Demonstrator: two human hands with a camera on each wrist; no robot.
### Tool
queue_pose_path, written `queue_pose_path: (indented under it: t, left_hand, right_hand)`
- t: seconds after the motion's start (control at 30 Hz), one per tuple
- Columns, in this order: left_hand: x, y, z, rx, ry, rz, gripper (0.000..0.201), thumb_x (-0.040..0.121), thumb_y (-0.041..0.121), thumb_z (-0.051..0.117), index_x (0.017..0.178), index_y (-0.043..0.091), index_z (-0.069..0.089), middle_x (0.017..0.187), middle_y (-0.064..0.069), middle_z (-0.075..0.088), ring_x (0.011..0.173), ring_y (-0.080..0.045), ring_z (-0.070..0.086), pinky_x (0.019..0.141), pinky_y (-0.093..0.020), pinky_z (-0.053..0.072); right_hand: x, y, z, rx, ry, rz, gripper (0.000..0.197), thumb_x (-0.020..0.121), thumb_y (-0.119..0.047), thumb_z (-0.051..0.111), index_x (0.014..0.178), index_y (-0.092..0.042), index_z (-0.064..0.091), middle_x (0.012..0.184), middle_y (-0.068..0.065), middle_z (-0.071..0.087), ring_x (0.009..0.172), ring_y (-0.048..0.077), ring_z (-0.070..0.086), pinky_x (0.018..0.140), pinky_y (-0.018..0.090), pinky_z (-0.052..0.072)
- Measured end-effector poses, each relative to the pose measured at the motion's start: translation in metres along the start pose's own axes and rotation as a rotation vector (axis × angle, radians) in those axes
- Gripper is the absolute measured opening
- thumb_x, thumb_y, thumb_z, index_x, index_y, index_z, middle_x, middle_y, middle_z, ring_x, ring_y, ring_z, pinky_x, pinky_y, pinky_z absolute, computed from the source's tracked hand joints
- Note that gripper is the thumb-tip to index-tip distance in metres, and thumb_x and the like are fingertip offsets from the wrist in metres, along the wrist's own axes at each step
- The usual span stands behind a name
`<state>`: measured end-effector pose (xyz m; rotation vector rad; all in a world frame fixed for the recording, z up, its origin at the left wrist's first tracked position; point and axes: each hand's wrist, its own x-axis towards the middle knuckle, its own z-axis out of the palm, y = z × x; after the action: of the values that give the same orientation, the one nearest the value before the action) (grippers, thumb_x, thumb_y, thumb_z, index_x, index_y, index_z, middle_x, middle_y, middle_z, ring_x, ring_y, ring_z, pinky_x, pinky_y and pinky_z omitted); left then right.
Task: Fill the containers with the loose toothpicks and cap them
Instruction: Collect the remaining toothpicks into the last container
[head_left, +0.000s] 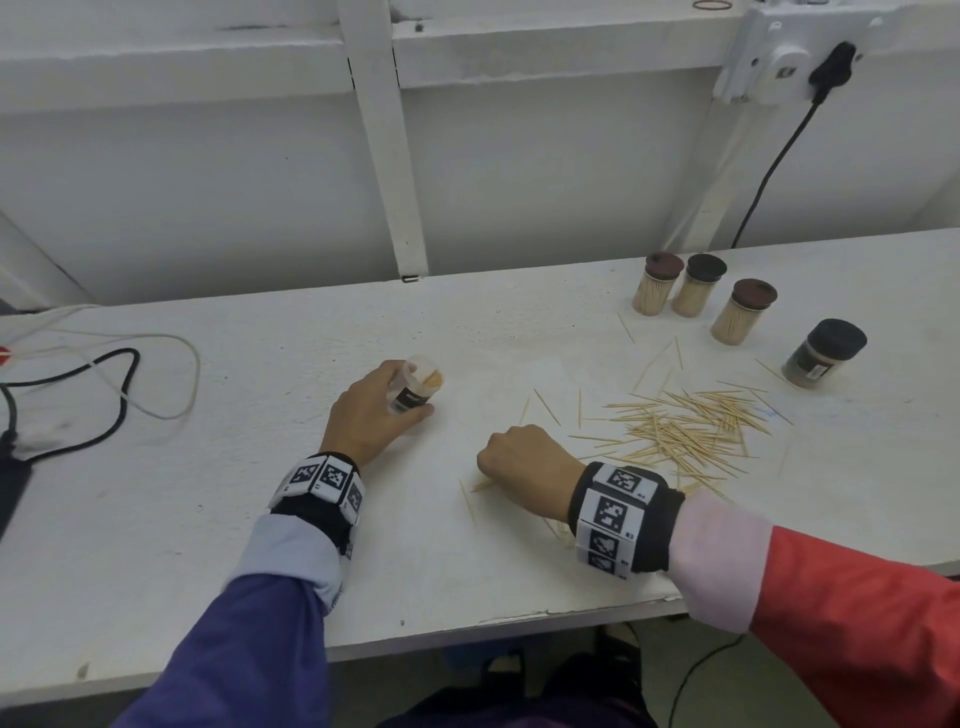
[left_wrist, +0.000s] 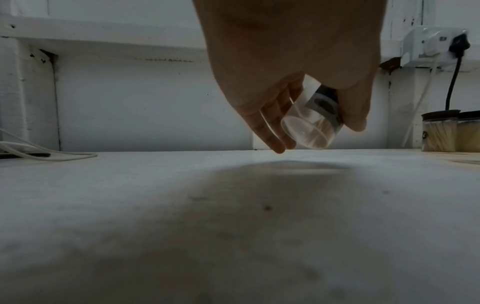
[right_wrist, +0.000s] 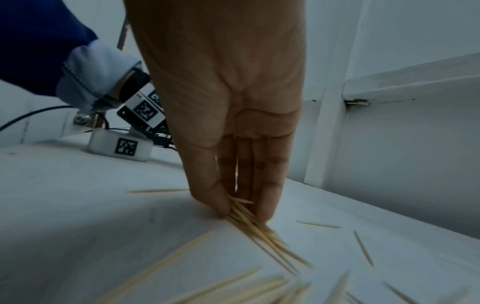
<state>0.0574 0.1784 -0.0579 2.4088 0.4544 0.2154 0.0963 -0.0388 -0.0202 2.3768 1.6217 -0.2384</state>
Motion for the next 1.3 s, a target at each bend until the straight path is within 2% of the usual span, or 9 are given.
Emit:
queue_pose_path:
  t: [0.1, 0.27, 0.4, 0.53, 0.67, 0.8, 1.0, 1.13, 1.3]
  left_hand:
    - [0.001, 0.0, 0.0, -0.005, -0.003, 0.009, 0.053, 0.078, 0.041, 0.078, 0.122, 0.025, 0.054, 0.117, 0.003, 0.064, 0.107, -0.02, 0.058, 0.086, -0.037, 0.047]
    - [0.0, -0.002, 0.001, -0.011, -0.013, 0.021, 0.05, 0.078, 0.042, 0.078, 0.12, 0.027, 0.054, 0.114, 0.005, 0.064, 0.103, -0.019, 0.058, 0.086, -0.039, 0.048]
    - [0.001, -0.003, 0.001, -0.014, -0.021, 0.033, 0.048, 0.078, 0.042, 0.077, 0.118, 0.028, 0.054, 0.111, 0.005, 0.064, 0.1, -0.019, 0.058, 0.084, -0.038, 0.048]
    - [0.001, -0.004, 0.002, -0.033, -0.03, 0.034, 0.049, 0.078, 0.041, 0.078, 0.119, 0.028, 0.054, 0.112, 0.005, 0.065, 0.1, -0.019, 0.059, 0.087, -0.04, 0.049]
    - [0.002, -0.004, 0.003, -0.077, -0.043, 0.037, 0.049, 0.079, 0.04, 0.078, 0.12, 0.027, 0.054, 0.111, 0.004, 0.065, 0.1, -0.019, 0.059, 0.088, -0.041, 0.05]
    - [0.002, -0.002, 0.003, -0.119, -0.05, 0.025, 0.051, 0.078, 0.039, 0.079, 0.121, 0.026, 0.054, 0.113, 0.004, 0.065, 0.102, -0.018, 0.06, 0.089, -0.04, 0.05]
    - [0.001, 0.002, 0.003, -0.143, -0.071, 0.053, 0.052, 0.078, 0.037, 0.079, 0.121, 0.027, 0.052, 0.11, 0.006, 0.064, 0.095, -0.014, 0.059, 0.079, -0.026, 0.045]
    - [0.0, 0.002, 0.002, -0.189, -0.078, 0.088, 0.052, 0.077, 0.039, 0.08, 0.12, 0.03, 0.053, 0.109, 0.008, 0.066, 0.097, -0.013, 0.061, 0.086, -0.029, 0.049]
    - [-0.002, 0.007, 0.001, -0.26, -0.024, 0.124, 0.05, 0.078, 0.032, 0.081, 0.119, 0.026, 0.055, 0.105, 0.011, 0.066, 0.099, -0.007, 0.063, 0.091, -0.029, 0.051]
  right_hand:
    - [-0.001, 0.007, -0.003, 0.029, -0.035, 0.003, 0.03, 0.087, 0.012, 0.043, 0.067, -0.007, 0.032, 0.088, 0.012, 0.053, 0.077, 0.027, 0.046, 0.065, 0.033, 0.031]
    - [0.001, 0.008, -0.011, 0.055, -0.085, -0.003, 0.019, 0.088, 0.007, 0.046, 0.097, -0.003, 0.06, 0.104, 0.017, 0.059, 0.074, 0.026, 0.043, 0.065, 0.032, 0.033]
    - [0.003, 0.006, -0.017, 0.037, -0.097, -0.023, 0.013, 0.088, 0.003, 0.047, 0.093, -0.004, 0.057, 0.101, 0.016, 0.058, 0.073, 0.026, 0.042, 0.065, 0.032, 0.032]
    - [0.006, 0.015, -0.016, 0.091, -0.099, 0.0, 0.028, 0.085, -0.002, 0.051, 0.063, -0.015, 0.041, 0.075, 0.003, 0.045, 0.063, 0.025, 0.043, 0.053, 0.027, 0.026]
    - [0.015, 0.035, -0.016, 0.307, 0.021, 0.05, 0.01, 0.086, -0.016, 0.063, 0.09, -0.02, 0.072, 0.092, 0.0, 0.067, 0.084, 0.023, 0.062, 0.066, 0.027, 0.037]
    - [0.025, 0.059, -0.025, 0.872, 0.324, 0.127, 0.003, 0.082, -0.01, 0.072, 0.081, -0.011, 0.075, 0.071, 0.0, 0.072, 0.066, 0.013, 0.066, 0.068, 0.029, 0.052]
    - [0.046, 0.055, -0.049, 1.693, 0.809, 0.156, 0.011, 0.08, 0.006, 0.071, 0.088, 0.013, 0.068, 0.081, 0.02, 0.071, 0.075, 0.02, 0.069, 0.078, 0.023, 0.054]
    - [0.066, 0.039, -0.041, 1.802, 0.845, 0.188, 0.013, 0.081, 0.002, 0.072, 0.09, 0.011, 0.068, 0.088, 0.02, 0.072, 0.082, 0.02, 0.07, 0.08, 0.023, 0.053]
    - [0.079, 0.026, -0.014, 1.674, 0.676, 0.216, 0.007, 0.079, -0.008, 0.077, 0.085, -0.01, 0.077, 0.106, 0.003, 0.072, 0.106, 0.014, 0.065, 0.098, 0.036, 0.048]
